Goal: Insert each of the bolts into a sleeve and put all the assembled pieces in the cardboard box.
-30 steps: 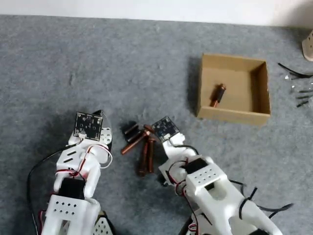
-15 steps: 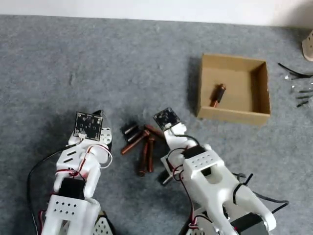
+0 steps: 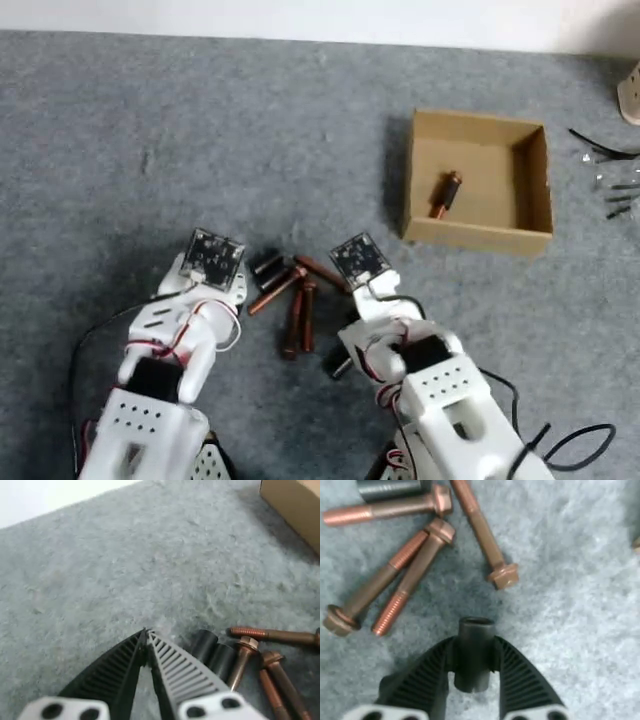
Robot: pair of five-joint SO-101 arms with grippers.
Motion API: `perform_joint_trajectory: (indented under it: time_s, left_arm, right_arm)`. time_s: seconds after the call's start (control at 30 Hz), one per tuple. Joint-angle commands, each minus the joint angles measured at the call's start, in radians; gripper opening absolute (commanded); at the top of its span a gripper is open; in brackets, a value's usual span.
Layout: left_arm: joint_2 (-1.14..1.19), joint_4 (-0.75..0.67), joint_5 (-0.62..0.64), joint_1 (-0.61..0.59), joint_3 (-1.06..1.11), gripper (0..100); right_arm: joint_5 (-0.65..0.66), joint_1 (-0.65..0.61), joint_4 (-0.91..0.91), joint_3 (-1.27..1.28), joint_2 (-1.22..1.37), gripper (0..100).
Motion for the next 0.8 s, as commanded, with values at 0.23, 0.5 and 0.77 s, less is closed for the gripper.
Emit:
perform_joint_trajectory:
  time_s: [0.23,0.5,0.77]
  left_arm:
    - [0.834,0.000,-0.157,0.200,-0.410,1]
    - [0.967,0.109,-0.158,0.213,-0.530,6]
    - [0.969,0.118,-0.232,0.266,-0.522,13]
  right_arm:
    - [0.012,0.018,0.004,-0.004,-0.050,0.5]
    - [0.014,0.076,0.002,-0.005,-0.056,0.5]
    - [0.014,0.079,0.001,-0.005,-0.056,0.5]
